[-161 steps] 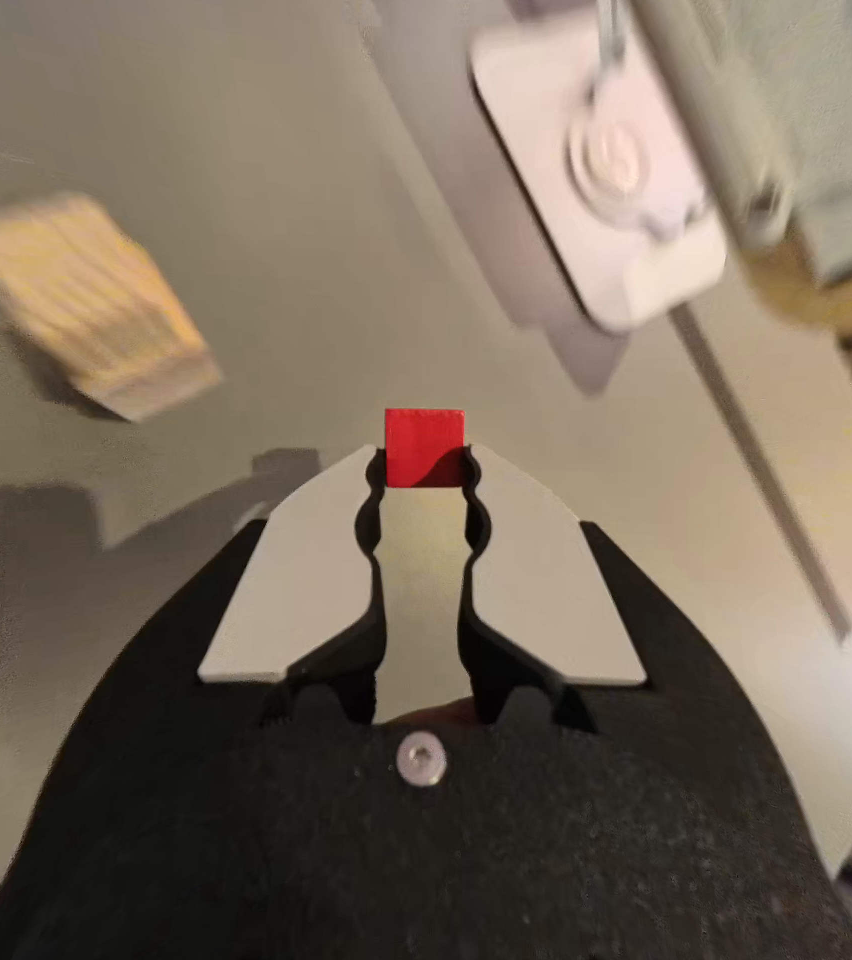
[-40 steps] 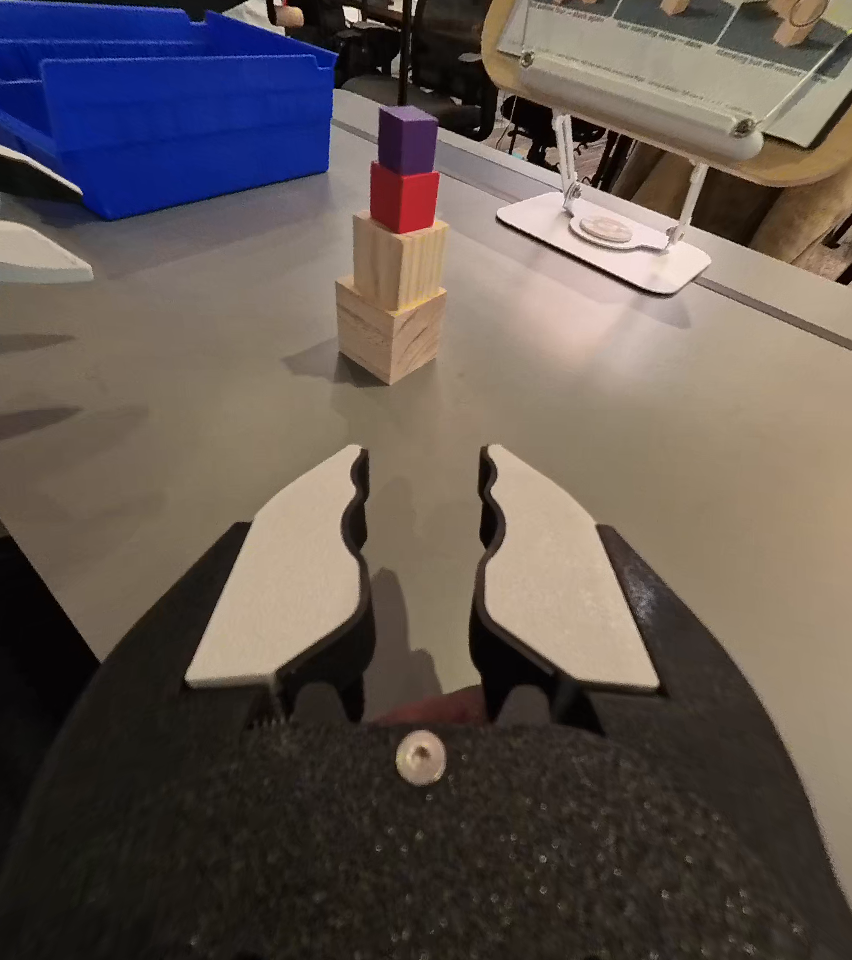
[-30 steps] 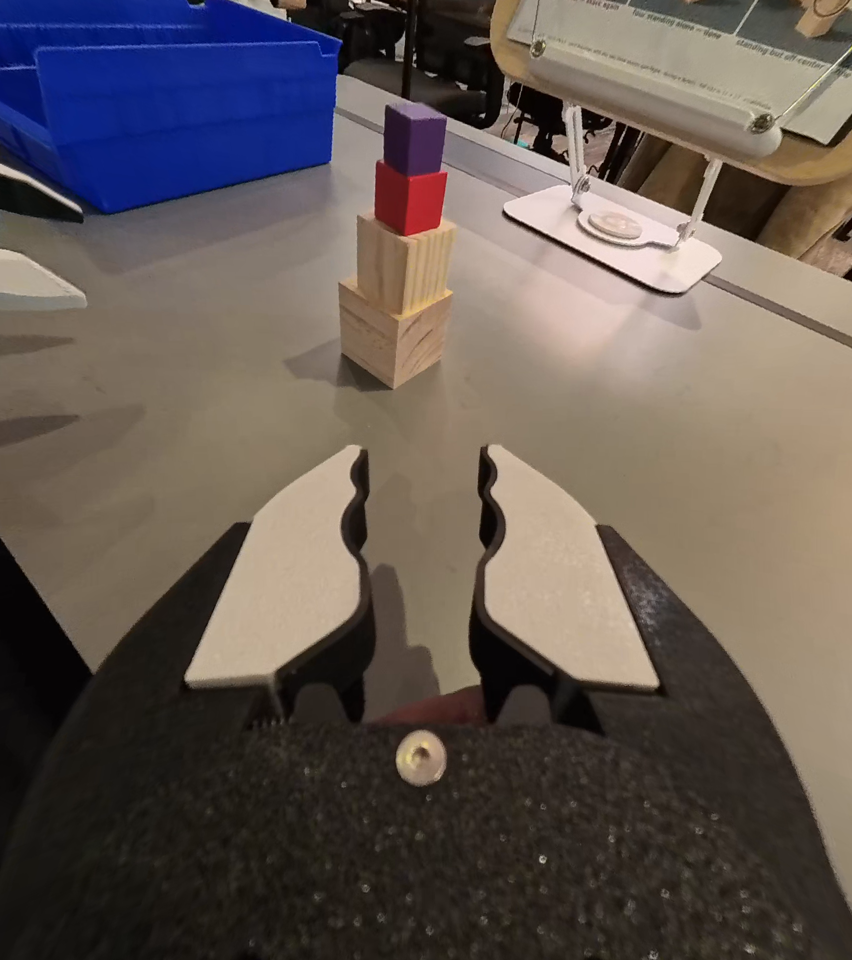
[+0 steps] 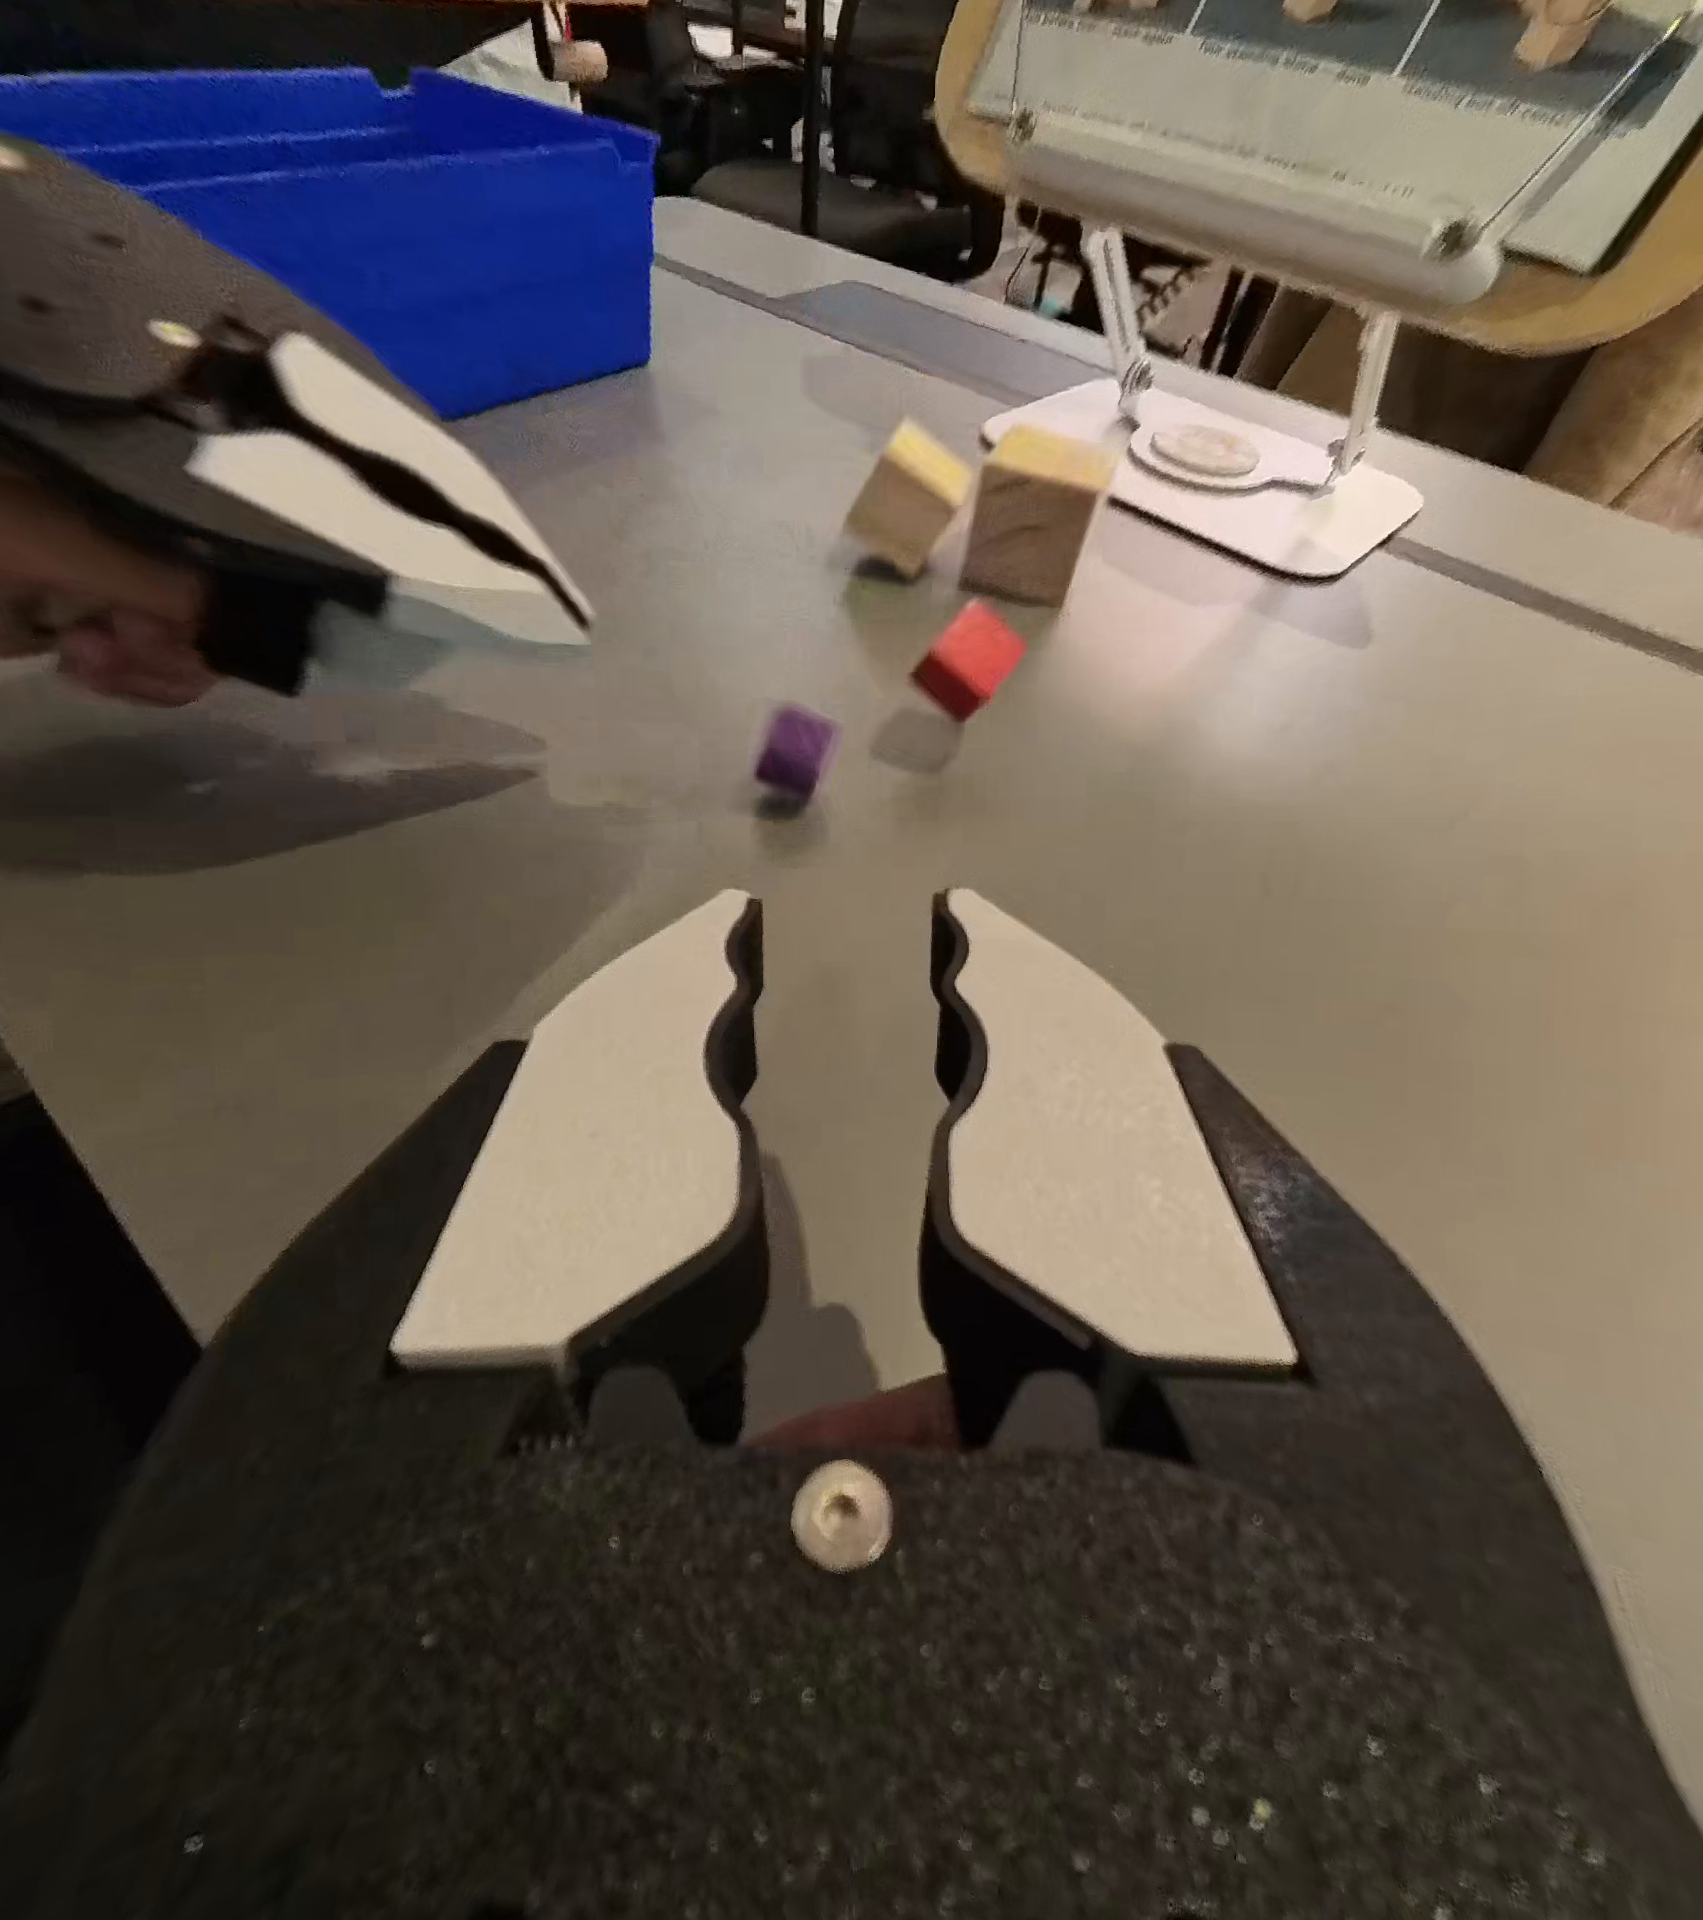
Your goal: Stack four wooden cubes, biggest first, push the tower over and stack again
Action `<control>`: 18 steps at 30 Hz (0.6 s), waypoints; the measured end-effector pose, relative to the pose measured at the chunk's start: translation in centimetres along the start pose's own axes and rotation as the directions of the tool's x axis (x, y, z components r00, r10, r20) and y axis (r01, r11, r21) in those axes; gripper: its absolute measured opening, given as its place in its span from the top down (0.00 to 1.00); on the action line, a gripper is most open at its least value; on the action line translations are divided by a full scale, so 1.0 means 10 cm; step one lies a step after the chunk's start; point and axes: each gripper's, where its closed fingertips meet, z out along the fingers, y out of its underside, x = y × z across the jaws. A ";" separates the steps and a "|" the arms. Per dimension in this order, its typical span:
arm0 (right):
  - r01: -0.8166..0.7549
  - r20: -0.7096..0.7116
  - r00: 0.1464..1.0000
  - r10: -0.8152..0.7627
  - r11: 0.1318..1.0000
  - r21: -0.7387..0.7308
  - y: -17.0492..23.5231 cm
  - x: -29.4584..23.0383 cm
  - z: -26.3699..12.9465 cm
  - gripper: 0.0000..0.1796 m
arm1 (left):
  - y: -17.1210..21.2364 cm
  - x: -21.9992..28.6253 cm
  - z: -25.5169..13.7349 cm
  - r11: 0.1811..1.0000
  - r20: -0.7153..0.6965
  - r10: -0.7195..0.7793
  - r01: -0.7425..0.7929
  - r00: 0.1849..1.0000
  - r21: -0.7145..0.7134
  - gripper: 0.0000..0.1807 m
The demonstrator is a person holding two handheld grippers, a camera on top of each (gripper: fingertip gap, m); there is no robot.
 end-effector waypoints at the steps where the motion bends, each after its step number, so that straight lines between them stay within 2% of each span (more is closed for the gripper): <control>1: -0.012 0.001 1.000 0.012 1.000 -0.015 0.05 -0.03 0.04 0.83 | 0.07 0.05 -0.11 0.998 0.004 -0.062 0.062 0.998 0.019 0.95; 3: -0.007 -0.016 1.000 0.006 0.999 -0.039 0.11 -0.06 0.10 0.82 | 0.26 0.02 -0.26 0.986 0.077 -0.165 0.165 0.983 0.000 0.85; 4: 0.006 -0.042 0.999 -0.007 0.999 -0.040 0.10 -0.05 0.10 0.81 | 0.34 -0.06 -0.34 0.981 0.143 -0.193 0.195 0.971 0.000 0.76; 5: 0.017 -0.044 0.999 -0.018 1.000 -0.020 0.06 -0.07 0.10 0.80 | 0.38 -0.11 -0.43 0.974 0.197 -0.227 0.225 0.954 0.030 0.71; 8: 0.016 -0.071 0.997 -0.018 0.999 -0.030 0.04 -0.07 0.10 0.80 | 0.34 -0.15 -0.73 0.944 0.269 -0.321 0.282 0.908 0.174 0.71; 12: -0.008 -0.086 0.996 0.005 0.999 -0.035 0.02 -0.05 0.10 0.79 | 0.28 -0.25 -1.05 0.924 0.401 -0.337 0.219 0.852 0.312 0.70; 18: -0.019 -0.099 0.995 0.015 0.999 -0.038 0.03 0.02 0.07 0.79 | 0.24 -0.12 -1.08 0.929 0.391 -0.303 0.178 0.869 0.326 0.70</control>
